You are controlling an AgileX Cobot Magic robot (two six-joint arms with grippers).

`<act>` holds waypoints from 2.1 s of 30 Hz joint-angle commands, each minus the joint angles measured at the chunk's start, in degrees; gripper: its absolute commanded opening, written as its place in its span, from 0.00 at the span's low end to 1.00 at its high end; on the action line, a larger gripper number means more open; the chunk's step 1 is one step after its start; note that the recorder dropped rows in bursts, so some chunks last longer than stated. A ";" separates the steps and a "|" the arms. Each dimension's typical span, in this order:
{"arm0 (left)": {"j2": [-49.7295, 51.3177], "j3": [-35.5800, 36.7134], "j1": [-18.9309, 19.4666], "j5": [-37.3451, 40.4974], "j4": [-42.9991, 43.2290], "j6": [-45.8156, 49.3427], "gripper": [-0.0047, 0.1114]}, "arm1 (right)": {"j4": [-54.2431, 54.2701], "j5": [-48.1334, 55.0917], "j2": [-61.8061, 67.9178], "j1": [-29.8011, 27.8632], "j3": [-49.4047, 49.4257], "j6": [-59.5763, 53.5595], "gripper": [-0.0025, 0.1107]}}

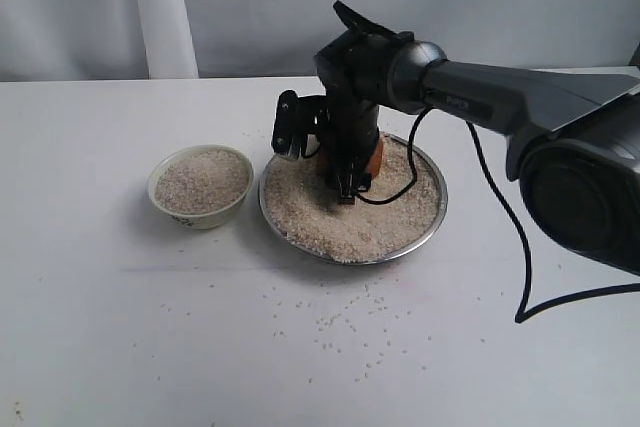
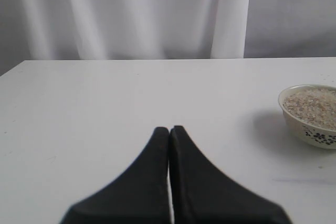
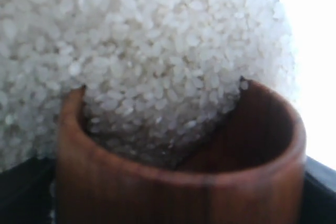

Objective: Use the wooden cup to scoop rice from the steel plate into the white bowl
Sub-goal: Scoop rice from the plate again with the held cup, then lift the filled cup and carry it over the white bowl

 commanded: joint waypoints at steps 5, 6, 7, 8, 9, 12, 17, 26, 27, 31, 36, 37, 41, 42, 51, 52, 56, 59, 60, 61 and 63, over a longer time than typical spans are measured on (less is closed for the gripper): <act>-0.14 0.09 -0.15 -0.33 0.02 -0.22 0.04 | 12.88 -2.59 3.05 -1.33 1.23 -1.35 0.02; -0.14 0.09 -0.15 -0.33 0.02 -0.22 0.04 | 13.58 -2.69 3.05 -1.44 1.23 -1.48 0.02; -0.14 0.09 -0.15 -0.33 0.02 -0.22 0.04 | 14.27 -2.84 3.05 -1.69 1.23 -1.62 0.02; -0.14 0.09 -0.15 -0.33 0.02 -0.22 0.04 | 14.98 -2.88 3.05 -1.85 1.23 -1.62 0.02; -0.14 0.09 -0.15 -0.33 0.02 -0.22 0.04 | 15.39 -2.97 3.05 -2.11 1.23 -1.70 0.02; -0.14 0.09 -0.15 -0.33 0.02 -0.22 0.04 | 17.89 -2.65 3.05 -3.08 1.23 -1.96 0.02; -0.14 0.09 -0.15 -0.33 0.02 -0.22 0.04 | 22.28 -2.49 2.83 -3.73 1.23 -4.00 0.02; -0.14 0.09 -0.15 -0.33 0.02 -0.22 0.04 | 25.75 -3.87 0.68 -3.73 1.23 -4.57 0.02; -0.14 0.09 -0.15 -0.33 0.02 -0.22 0.04 | 26.03 -3.87 0.17 -3.73 1.23 -4.57 0.02; -0.14 0.09 -0.15 -0.33 0.02 -0.22 0.04 | 26.81 -3.72 -1.90 -3.73 1.23 -4.45 0.02; -0.14 0.09 -0.15 -0.33 0.02 -0.22 0.04 | 28.75 -1.95 -4.94 -3.73 1.23 -4.65 0.02; -0.14 0.09 -0.15 -0.33 0.02 -0.22 0.04 | 28.83 -1.81 -5.33 -3.73 1.23 -4.65 0.02; -0.14 0.09 -0.15 -0.33 0.02 -0.22 0.04 | 29.94 -1.81 -7.67 -3.73 1.23 -4.65 0.02; -0.14 0.09 -0.15 -0.33 0.02 -0.22 0.04 | 30.24 -1.81 -8.31 -3.73 1.23 -4.65 0.02; -0.14 0.09 -0.15 -0.33 0.02 -0.22 0.04 | 38.08 -1.68 -13.55 -3.51 1.23 -8.06 0.02; -0.14 0.09 -0.15 -0.33 0.02 -0.22 0.04 | 39.78 -1.68 -14.06 -3.51 1.23 -9.16 0.02; -0.14 0.09 -0.15 -0.33 0.02 -0.22 0.04 | 45.92 -1.86 -14.81 -3.34 1.23 -13.00 0.02; -0.14 0.09 -0.15 -0.33 0.02 -0.22 0.04 | 46.05 -2.12 -14.81 -2.43 1.23 -14.67 0.02; -0.14 0.09 -0.15 -0.33 0.02 -0.22 0.04 | 45.59 -2.27 -14.81 -1.89 1.23 -15.15 0.02; -0.14 0.09 -0.15 -0.33 0.02 -0.22 0.04 | 44.64 -2.72 -14.81 -1.30 1.23 -15.16 0.02; -0.14 0.09 -0.15 -0.33 0.02 -0.22 0.04 | 42.52 -3.99 -14.81 -0.15 1.23 -15.16 0.02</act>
